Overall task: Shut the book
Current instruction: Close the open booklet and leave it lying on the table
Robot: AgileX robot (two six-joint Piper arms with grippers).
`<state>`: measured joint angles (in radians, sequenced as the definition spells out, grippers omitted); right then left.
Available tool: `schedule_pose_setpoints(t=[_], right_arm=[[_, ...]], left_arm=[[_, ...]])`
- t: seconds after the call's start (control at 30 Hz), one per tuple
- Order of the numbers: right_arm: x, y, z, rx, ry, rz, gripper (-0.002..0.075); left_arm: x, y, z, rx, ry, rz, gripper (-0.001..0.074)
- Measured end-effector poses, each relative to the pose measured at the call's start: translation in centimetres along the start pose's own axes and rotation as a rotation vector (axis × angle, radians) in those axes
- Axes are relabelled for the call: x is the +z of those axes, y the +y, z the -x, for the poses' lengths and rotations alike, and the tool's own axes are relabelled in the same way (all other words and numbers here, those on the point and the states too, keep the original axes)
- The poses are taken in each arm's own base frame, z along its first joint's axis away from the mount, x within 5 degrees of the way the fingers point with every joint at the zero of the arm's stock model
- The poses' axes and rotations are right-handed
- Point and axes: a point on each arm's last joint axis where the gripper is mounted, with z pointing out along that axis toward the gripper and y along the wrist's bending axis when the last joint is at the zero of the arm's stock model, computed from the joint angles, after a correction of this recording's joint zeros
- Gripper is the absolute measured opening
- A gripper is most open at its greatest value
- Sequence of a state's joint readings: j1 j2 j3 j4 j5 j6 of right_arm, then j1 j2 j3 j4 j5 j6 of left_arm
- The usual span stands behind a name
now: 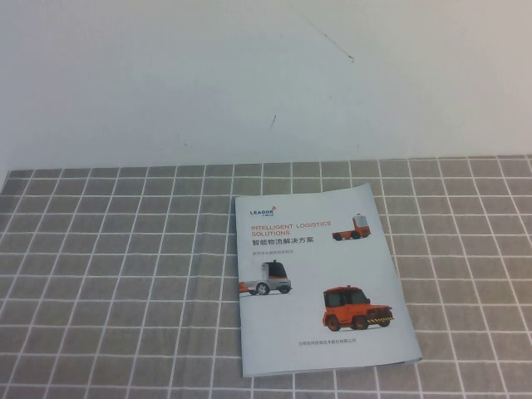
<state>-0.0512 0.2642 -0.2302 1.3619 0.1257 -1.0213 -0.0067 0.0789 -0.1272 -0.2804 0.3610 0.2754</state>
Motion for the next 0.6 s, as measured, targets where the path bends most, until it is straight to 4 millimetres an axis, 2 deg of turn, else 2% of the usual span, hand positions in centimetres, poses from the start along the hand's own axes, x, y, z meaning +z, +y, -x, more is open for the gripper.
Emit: schedule_pose_setpoints(t=[0.1,0.23,0.37,0.6], right_arm=[[0.0,0.0,0.0,0.0,0.0,0.0,-0.0003],[0.0,0.0,0.0,0.002,0.0,0.0,-0.0003],[0.0,0.0,0.0,0.003,0.0,0.0,-0.0003],[0.0,0.0,0.0,0.003,0.0,0.0,-0.0003]], left_arm=[[0.1,0.4,-1.4,0.074,-0.062,0.048,-0.0004],[0.8,0.6,-3.7,0.107,-0.01,0.072,-0.0004],[0.8,0.6,-4.1,0.016,0.022,0.073,-0.0004],[0.8,0.5,-4.1,-0.036,0.027,0.05,-0.0004]])
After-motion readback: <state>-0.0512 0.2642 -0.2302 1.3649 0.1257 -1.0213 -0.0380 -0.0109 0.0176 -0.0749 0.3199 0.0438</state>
